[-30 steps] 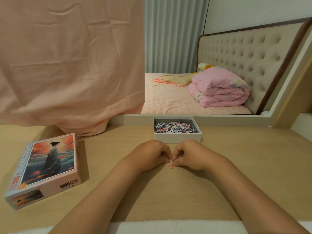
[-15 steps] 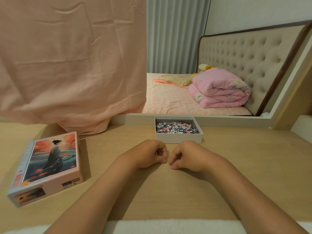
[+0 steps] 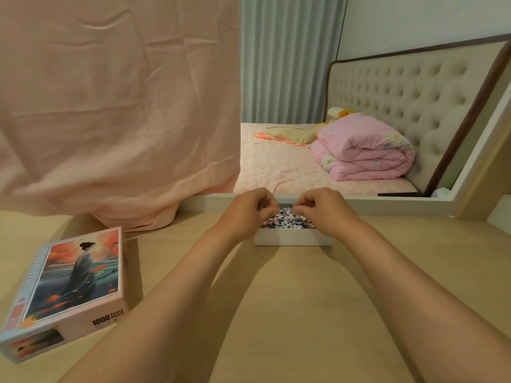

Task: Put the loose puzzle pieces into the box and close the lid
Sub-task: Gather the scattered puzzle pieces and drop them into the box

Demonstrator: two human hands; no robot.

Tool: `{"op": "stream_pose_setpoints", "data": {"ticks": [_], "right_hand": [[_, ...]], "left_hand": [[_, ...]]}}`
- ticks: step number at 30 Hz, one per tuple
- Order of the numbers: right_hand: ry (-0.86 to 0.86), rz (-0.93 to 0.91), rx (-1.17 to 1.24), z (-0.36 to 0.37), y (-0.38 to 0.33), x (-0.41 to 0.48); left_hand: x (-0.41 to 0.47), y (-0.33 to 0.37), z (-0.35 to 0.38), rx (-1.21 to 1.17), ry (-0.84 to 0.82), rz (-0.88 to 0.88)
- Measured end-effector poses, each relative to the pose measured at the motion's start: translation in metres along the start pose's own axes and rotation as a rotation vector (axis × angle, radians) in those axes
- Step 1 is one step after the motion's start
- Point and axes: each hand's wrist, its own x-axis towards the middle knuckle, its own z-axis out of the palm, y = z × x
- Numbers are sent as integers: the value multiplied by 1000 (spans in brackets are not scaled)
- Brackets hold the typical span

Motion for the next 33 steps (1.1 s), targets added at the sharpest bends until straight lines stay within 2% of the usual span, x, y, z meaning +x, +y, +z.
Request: {"op": "stream_pose_setpoints", "data": {"ticks": [2,6,11,14,17,19,22,28,30,33], "right_hand": [[-45,12,-73,0,5,8],[-80,39,-107,1,18,13],[14,17,-89,4,30,10],[-26,-78,-110,12,32,3],[-249,-146,-218,20,28,-6],[-308,-122,-327,21,26,-9],[-266,-52,-318,16,26,-8],[-58,-139,-93,18,35,0],[-111,-161,-41,21,33,-4],[-268,-170,-218,27,29,-13]], "left_hand": [[17,-4,6,67,34,-2],[34,-20,20,349,-56,-28],[32,-32,28,527,-40,37],[28,-33,34,505,-33,132],[24,-31,39,486,-122,178],[25,-29,37,531,-191,140],[27,-27,33,476,-222,87],[26,-27,30,311,20,88],[23,-24,32,316,7,87],[14,-22,38,416,-128,92]]}}
